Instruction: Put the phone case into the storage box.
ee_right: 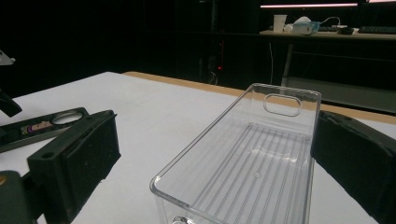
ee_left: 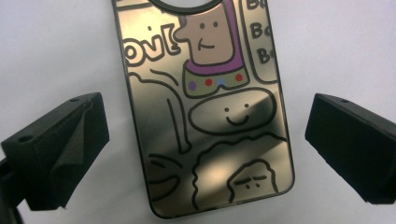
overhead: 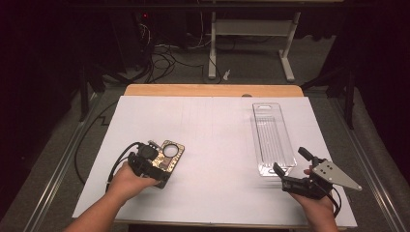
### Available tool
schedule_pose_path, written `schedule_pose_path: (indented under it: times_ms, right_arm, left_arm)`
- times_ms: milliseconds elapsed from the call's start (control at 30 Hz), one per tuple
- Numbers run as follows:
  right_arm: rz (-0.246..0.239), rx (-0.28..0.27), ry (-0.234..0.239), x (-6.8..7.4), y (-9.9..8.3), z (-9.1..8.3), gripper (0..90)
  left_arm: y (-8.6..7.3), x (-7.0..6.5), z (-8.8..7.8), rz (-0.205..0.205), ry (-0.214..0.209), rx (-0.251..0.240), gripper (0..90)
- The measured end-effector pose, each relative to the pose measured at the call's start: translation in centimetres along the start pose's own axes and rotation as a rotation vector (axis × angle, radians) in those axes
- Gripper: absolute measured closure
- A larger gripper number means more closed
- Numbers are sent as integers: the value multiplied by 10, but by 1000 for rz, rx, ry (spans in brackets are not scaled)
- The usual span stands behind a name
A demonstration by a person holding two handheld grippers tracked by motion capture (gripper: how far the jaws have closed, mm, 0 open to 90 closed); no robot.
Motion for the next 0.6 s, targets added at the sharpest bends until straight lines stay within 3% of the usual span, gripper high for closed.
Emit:
schedule_pose_path:
  times_ms: [400,600]
  right_arm:
    - [3,-4,-3,-1,2,-1,17]
    - [-3,-6,-2,-1,3,-1,16]
  left_arm:
    - [3,0,8,8,25,154,9]
    - [5,-2,11,-2,15,219,14]
Point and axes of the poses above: each handheld gripper's, and its own axes: z roughly forward along the jaws, y roughly out of its top, x roughly to its left, the point moved 8 cm from there along z, roughly forward along the jaws, and after that the axes turned 8 degrees about -x, right-handed, at the moved point
